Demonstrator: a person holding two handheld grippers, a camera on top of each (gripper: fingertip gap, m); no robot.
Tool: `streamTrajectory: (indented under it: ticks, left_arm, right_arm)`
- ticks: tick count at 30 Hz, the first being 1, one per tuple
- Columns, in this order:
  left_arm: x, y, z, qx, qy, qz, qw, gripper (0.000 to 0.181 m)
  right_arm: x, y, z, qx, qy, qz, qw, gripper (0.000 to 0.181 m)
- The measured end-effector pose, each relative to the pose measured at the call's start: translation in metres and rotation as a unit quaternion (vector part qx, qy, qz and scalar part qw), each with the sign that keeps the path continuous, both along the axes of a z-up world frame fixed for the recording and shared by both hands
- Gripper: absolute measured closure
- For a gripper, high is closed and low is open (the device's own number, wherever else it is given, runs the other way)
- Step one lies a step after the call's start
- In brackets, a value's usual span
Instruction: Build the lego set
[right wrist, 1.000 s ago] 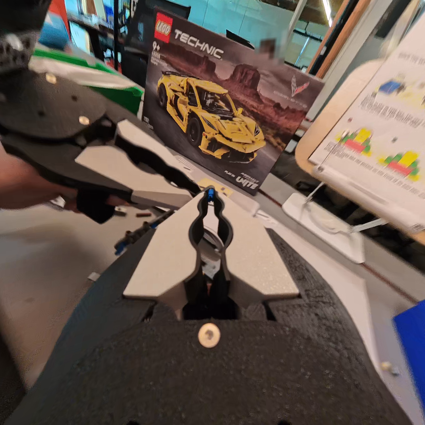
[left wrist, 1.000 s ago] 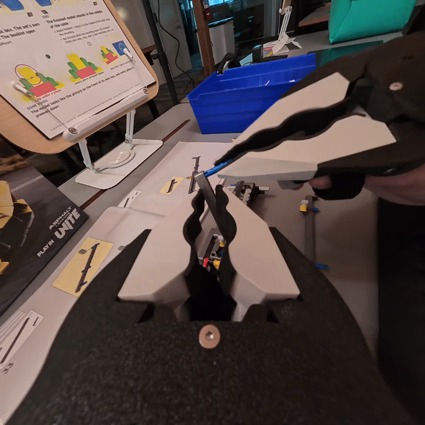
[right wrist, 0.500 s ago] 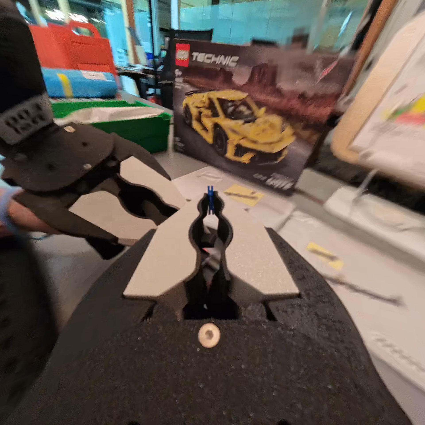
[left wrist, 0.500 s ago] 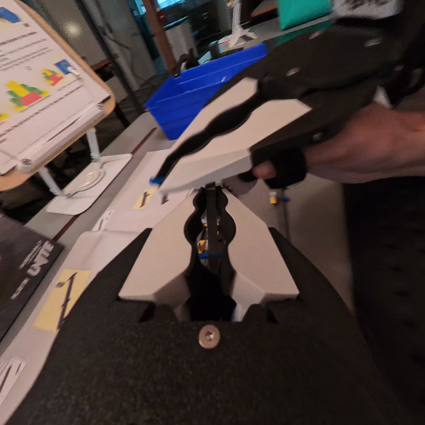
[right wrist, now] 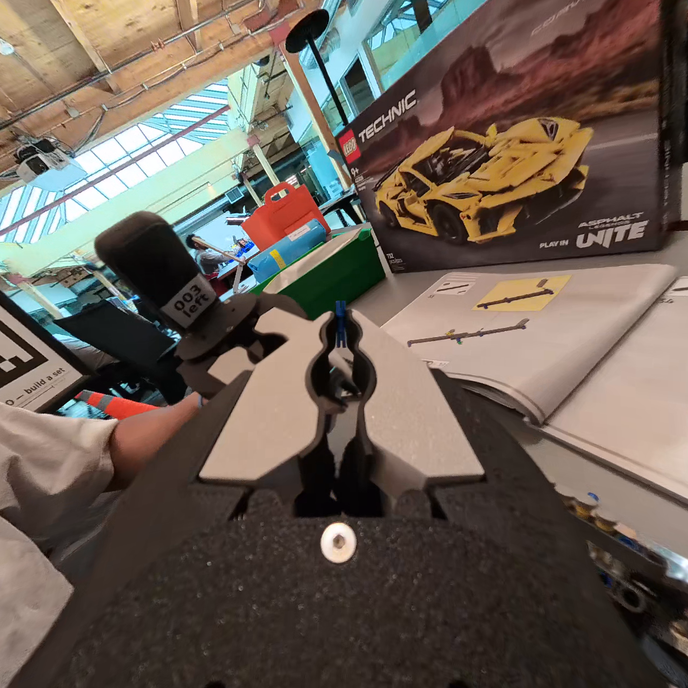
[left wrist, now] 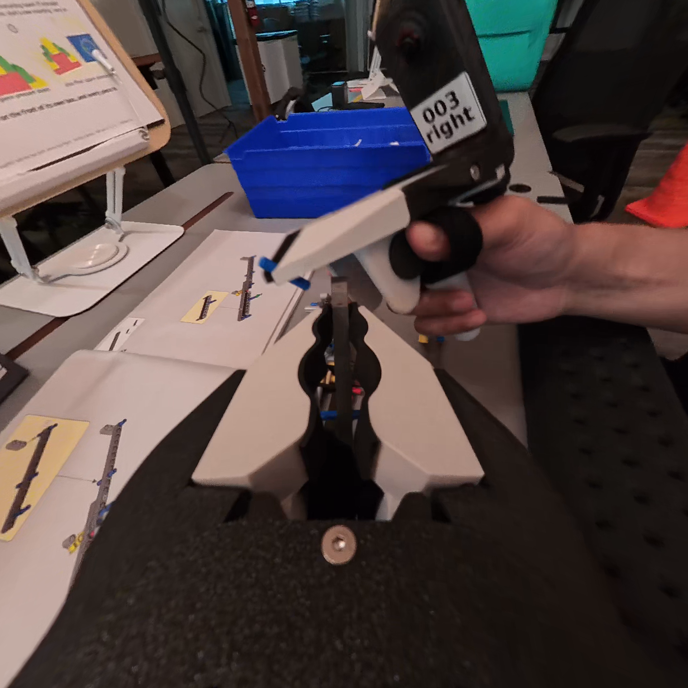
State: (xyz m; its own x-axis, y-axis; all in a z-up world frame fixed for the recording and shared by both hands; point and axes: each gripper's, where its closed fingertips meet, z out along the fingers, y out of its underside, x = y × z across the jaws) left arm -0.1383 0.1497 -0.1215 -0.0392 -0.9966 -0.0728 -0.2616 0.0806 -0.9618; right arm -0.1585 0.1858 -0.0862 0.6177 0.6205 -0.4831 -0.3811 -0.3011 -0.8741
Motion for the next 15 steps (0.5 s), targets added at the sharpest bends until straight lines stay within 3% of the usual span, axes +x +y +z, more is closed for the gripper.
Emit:
streamTrajectory:
  ticks: [8,13,15]
  left_arm:
    - [-0.008,0.024,0.004,-0.057,-0.013,0.039,0.998,0.174]
    - [-0.003,0.007,0.001,-0.006,0.001,0.009,1.000,0.174]
    - [-0.004,0.012,0.002,-0.004,-0.001,0.024,1.000,0.174]
  right_arm:
    - [0.001,0.001,-0.003,0.000,-0.003,-0.009,1.000,0.179]
    - [0.000,0.006,-0.006,-0.019,0.009,0.003,1.000,0.179]
    - [-0.001,0.007,-0.007,-0.020,0.004,0.004,1.000,0.179]
